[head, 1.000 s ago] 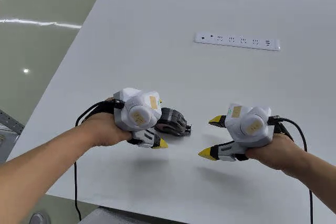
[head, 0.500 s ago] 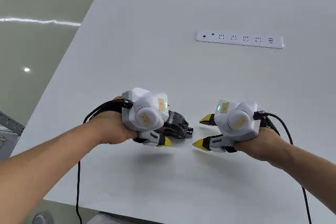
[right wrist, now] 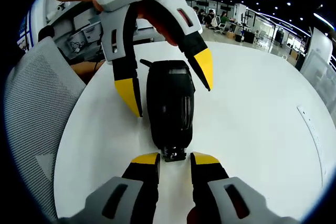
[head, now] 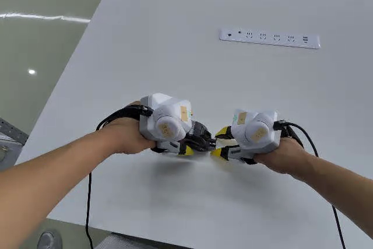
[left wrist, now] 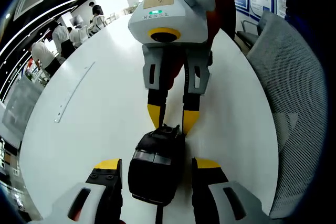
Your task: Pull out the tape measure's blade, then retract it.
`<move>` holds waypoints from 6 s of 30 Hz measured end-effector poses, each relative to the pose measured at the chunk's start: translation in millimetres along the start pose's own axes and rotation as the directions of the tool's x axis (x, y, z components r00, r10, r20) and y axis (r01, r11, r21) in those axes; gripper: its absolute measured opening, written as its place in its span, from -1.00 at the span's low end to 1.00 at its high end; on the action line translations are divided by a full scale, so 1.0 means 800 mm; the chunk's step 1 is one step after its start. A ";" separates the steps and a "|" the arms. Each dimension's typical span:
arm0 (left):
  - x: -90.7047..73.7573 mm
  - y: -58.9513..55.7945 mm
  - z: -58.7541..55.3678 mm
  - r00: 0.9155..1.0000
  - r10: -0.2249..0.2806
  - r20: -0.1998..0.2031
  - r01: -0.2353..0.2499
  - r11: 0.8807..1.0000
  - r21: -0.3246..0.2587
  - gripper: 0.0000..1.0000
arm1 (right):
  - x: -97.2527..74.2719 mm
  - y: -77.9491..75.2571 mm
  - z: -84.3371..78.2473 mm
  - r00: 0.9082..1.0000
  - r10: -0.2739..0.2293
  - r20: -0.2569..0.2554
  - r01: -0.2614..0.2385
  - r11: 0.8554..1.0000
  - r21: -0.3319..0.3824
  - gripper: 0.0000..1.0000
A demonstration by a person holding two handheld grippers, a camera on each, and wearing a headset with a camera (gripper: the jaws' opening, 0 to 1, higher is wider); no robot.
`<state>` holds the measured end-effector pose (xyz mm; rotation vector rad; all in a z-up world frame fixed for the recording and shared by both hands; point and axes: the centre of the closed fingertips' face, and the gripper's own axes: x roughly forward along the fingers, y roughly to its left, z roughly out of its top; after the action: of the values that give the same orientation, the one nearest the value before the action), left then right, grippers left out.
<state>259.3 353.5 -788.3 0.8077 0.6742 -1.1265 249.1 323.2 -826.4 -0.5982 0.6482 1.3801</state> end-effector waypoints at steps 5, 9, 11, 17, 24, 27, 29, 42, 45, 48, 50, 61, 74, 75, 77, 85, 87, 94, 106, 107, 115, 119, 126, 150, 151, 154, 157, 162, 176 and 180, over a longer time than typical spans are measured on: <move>0.002 0.001 -0.002 1.000 -0.005 -0.011 0.005 1.000 0.025 -0.07 | 0.003 -0.001 0.002 1.000 0.006 0.008 -0.005 1.000 -0.012 -0.67; 0.001 0.000 -0.001 1.000 -0.009 -0.009 0.009 0.999 0.040 -0.23 | 0.003 -0.001 0.004 1.000 0.012 0.010 -0.012 1.000 -0.021 -0.69; 0.001 0.000 0.000 1.000 -0.012 -0.006 0.013 0.999 0.045 -0.26 | 0.003 0.001 0.004 1.000 0.018 0.011 -0.018 1.000 -0.026 -0.72; 0.001 0.000 -0.001 1.000 -0.018 -0.014 0.019 0.997 0.068 -0.27 | 0.004 0.001 0.004 1.000 0.020 0.009 -0.020 0.999 -0.039 -0.73; 0.001 0.000 -0.001 1.000 -0.025 -0.019 0.026 0.997 0.069 -0.30 | 0.004 0.001 0.005 1.000 0.029 0.006 -0.029 0.998 -0.057 -0.75; 0.001 0.000 -0.001 0.999 -0.028 -0.022 0.030 0.997 0.070 -0.31 | 0.004 0.002 0.005 0.999 0.032 0.006 -0.031 0.998 -0.061 -0.76; 0.001 -0.002 -0.001 0.999 -0.036 -0.028 0.038 0.996 0.081 -0.33 | 0.003 0.002 0.005 0.999 0.033 0.005 -0.032 0.997 -0.070 -0.77; 0.001 -0.002 0.000 0.998 -0.049 -0.037 0.052 0.995 0.082 -0.37 | -0.001 0.000 0.000 0.999 0.037 0.004 -0.036 0.997 -0.063 -0.78; 0.001 -0.002 0.000 0.998 -0.045 -0.036 0.048 0.995 0.082 -0.37 | -0.003 0.000 -0.003 0.999 0.038 0.004 -0.038 0.998 -0.057 -0.78; 0.001 -0.002 0.001 0.998 -0.044 -0.036 0.046 0.996 0.080 -0.38 | -0.007 -0.001 -0.006 0.999 0.036 0.003 -0.036 0.998 -0.057 -0.79; 0.001 -0.002 0.001 0.998 -0.045 -0.034 0.048 0.996 0.079 -0.38 | -0.009 -0.002 -0.009 0.999 0.036 0.005 -0.036 0.998 -0.054 -0.79; 0.002 -0.001 0.002 0.998 -0.051 -0.040 0.053 0.997 0.062 -0.38 | -0.021 -0.006 -0.023 0.999 0.033 -0.003 -0.033 0.998 -0.045 -0.79; 0.003 -0.001 0.002 0.998 -0.054 -0.040 0.056 0.997 0.051 -0.39 | -0.038 -0.009 -0.040 0.999 0.038 -0.014 -0.038 0.999 -0.035 -0.79; 0.003 -0.001 0.002 0.998 -0.054 -0.041 0.056 0.997 0.049 -0.39 | -0.040 -0.009 -0.041 0.999 0.038 -0.014 -0.039 0.999 -0.032 -0.79; 0.003 -0.001 0.002 0.998 -0.053 -0.040 0.055 0.997 0.047 -0.38 | -0.043 -0.009 -0.043 0.999 0.038 -0.013 -0.038 0.999 -0.027 -0.80; 0.003 -0.001 0.003 0.998 -0.049 -0.040 0.051 0.998 0.049 -0.38 | -0.055 -0.011 -0.056 0.999 0.039 -0.012 -0.039 0.999 -0.013 -0.80; 0.003 -0.001 0.003 0.998 -0.048 -0.042 0.050 0.998 0.048 -0.38 | -0.058 -0.012 -0.059 0.999 0.038 -0.012 -0.038 0.999 -0.010 -0.80; 0.003 -0.001 0.003 0.998 -0.051 -0.043 0.053 0.998 0.046 -0.38 | -0.063 -0.013 -0.064 0.999 0.035 -0.012 -0.035 0.999 -0.007 -0.80; 0.003 -0.001 0.003 0.998 -0.053 -0.044 0.055 0.997 0.049 -0.38 | -0.078 -0.015 -0.080 0.999 0.034 -0.019 -0.034 0.999 -0.007 -0.80; 0.004 -0.001 0.003 0.998 -0.053 -0.043 0.055 0.997 0.050 -0.38 | -0.080 -0.015 -0.082 0.999 0.034 -0.019 -0.034 0.999 -0.007 -0.80; 0.004 -0.002 0.004 0.998 -0.055 -0.042 0.057 0.997 0.054 -0.38 | -0.094 -0.015 -0.095 0.999 0.032 -0.029 -0.032 0.999 -0.004 -0.80; 0.004 -0.002 0.004 0.998 -0.055 -0.040 0.057 0.997 0.054 -0.38 | -0.099 -0.014 -0.100 0.999 0.032 -0.034 -0.032 0.999 -0.002 -0.80; 0.004 -0.003 0.005 0.998 -0.049 -0.042 0.052 0.997 0.058 -0.38 | -0.113 -0.019 -0.117 0.999 0.025 -0.037 -0.025 1.000 0.000 -0.80; 0.005 -0.002 0.005 0.998 -0.051 -0.043 0.053 0.997 0.059 -0.38 | -0.148 -0.010 -0.143 0.998 0.013 -0.055 -0.012 1.000 0.011 -0.80; 0.005 -0.002 0.005 0.998 -0.051 -0.043 0.053 0.997 0.058 -0.38 | -0.149 -0.009 -0.145 0.998 0.011 -0.055 -0.010 1.000 0.013 -0.80; 0.005 -0.002 0.005 0.998 -0.050 -0.045 0.053 0.997 0.059 -0.38 | -0.154 -0.010 -0.149 0.998 0.007 -0.057 -0.006 1.000 0.014 -0.80; 0.005 -0.003 0.005 0.998 -0.051 -0.045 0.054 0.997 0.057 -0.38 | -0.160 -0.008 -0.153 0.998 0.005 -0.061 -0.004 1.000 0.013 -0.80; 0.005 -0.002 0.005 0.997 -0.055 -0.046 0.058 0.997 0.054 -0.38 | -0.170 -0.011 -0.162 0.998 0.001 -0.070 0.000 1.000 0.020 -0.80; 0.006 -0.002 0.005 0.997 -0.061 -0.047 0.064 0.997 0.051 -0.38 | -0.185 -0.019 -0.178 0.996 -0.002 -0.086 0.004 1.000 0.027 -0.80; 0.005 -0.002 0.005 0.997 -0.061 -0.047 0.063 0.997 0.050 -0.38 | -0.189 -0.022 -0.184 0.996 -0.004 -0.092 0.007 0.999 0.031 -0.80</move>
<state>259.1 347.7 -790.0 0.8632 0.7146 -1.1885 245.7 111.7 -818.2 -0.6406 0.7402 1.3410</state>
